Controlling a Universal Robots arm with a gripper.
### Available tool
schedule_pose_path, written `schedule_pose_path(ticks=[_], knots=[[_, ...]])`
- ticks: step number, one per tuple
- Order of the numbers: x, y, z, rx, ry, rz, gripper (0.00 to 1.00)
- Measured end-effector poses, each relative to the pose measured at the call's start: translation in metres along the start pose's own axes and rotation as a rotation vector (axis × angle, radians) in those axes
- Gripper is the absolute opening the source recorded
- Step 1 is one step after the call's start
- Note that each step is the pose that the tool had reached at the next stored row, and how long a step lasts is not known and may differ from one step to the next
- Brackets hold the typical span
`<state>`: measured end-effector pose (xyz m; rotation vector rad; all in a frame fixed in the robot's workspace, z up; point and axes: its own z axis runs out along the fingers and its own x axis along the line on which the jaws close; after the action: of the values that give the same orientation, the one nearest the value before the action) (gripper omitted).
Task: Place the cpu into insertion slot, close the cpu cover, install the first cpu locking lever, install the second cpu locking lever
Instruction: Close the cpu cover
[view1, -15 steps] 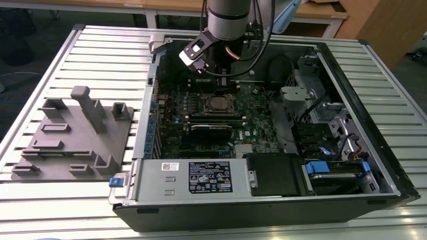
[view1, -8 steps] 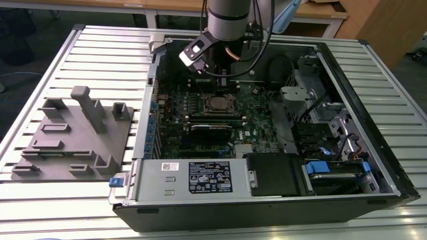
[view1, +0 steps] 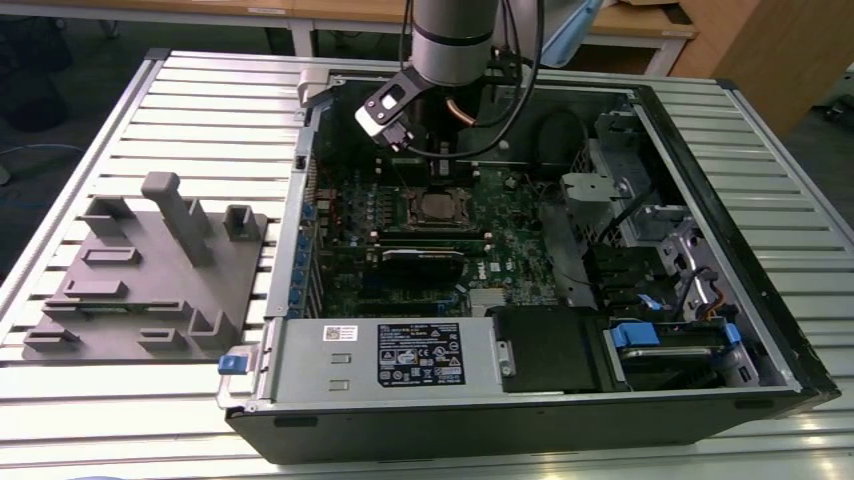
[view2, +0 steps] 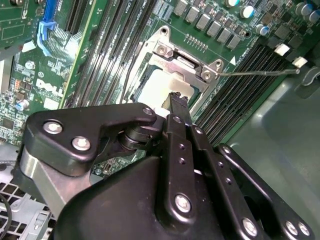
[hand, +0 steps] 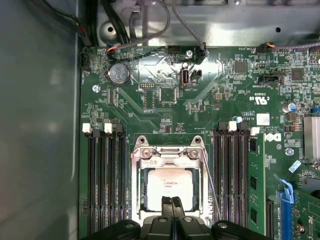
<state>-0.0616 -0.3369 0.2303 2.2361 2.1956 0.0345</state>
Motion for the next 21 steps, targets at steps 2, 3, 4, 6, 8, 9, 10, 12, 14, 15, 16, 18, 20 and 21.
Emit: schedule_pose_path(ticks=[2,3,4,6,8,9,10,12,14,15,16,18,20,21], knots=[[0.0,-0.0014,0.0011,0.0,0.0,0.0,0.11],[-0.0001,-0.0019,0.0016,0.0,0.0,0.0,0.11],[-0.0001,-0.0023,0.002,0.0,0.0,0.0,0.11],[-0.0001,-0.0032,0.003,-0.0001,0.0,0.0,0.11],[-0.0001,-0.004,0.0037,0.0001,-0.0001,0.0,0.11],[-0.0001,-0.0043,0.0039,0.0001,-0.0002,0.0,0.11],[-0.0002,-0.0044,0.0039,0.0001,-0.0003,0.0,0.11],[-0.0001,-0.0044,0.004,0.0001,-0.0003,0.0,0.11],[-0.0001,-0.0045,0.004,-0.0001,-0.0001,0.0,0.11],[-0.0001,-0.0045,0.004,0.0,-0.0001,0.0,0.11],[-0.0001,-0.0045,0.0041,-0.0001,-0.0001,0.0,0.11],[-0.0001,-0.0046,0.0042,-0.0001,-0.0001,0.0,0.11],[-0.0001,-0.0047,0.0046,-0.0001,0.0001,0.0,0.11],[-0.0001,-0.0047,0.0047,0.0,-0.0001,0.0,0.11]])
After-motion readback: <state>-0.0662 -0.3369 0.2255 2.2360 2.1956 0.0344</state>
